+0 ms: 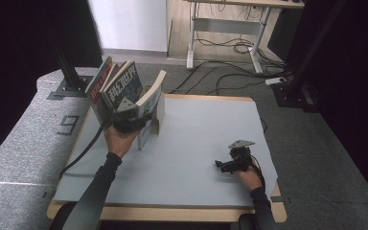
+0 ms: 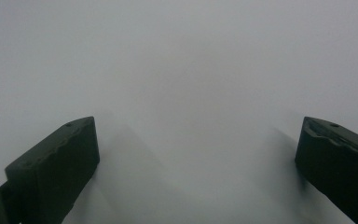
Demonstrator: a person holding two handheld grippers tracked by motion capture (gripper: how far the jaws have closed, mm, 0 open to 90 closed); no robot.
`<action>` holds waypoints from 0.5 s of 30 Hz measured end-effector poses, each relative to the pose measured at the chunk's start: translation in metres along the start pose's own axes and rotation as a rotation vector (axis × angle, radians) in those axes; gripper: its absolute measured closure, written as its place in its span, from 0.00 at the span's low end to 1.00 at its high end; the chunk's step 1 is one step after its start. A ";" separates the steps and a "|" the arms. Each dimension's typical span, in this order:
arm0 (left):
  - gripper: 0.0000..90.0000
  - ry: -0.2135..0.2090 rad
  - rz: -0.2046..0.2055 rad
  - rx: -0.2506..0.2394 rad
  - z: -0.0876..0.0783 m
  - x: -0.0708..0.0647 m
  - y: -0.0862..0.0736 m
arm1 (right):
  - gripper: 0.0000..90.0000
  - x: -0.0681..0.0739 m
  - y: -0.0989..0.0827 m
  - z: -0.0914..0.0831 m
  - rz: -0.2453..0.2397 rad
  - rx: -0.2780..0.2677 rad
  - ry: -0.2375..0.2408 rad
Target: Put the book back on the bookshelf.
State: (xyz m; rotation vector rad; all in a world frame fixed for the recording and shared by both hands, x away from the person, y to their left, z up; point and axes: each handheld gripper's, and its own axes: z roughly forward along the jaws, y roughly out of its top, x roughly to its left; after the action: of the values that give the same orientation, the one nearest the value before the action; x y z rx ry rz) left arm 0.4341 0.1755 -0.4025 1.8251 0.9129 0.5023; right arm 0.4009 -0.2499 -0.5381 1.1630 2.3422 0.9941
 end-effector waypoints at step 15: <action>0.62 -0.074 -0.019 0.032 -0.012 0.005 -0.016 | 0.00 0.000 0.000 0.000 0.000 0.000 0.000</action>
State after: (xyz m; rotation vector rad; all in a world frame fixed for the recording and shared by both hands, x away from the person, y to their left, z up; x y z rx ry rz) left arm 0.4231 0.1904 -0.4121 1.8498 0.8914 0.4075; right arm 0.4008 -0.2498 -0.5381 1.1633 2.3423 0.9940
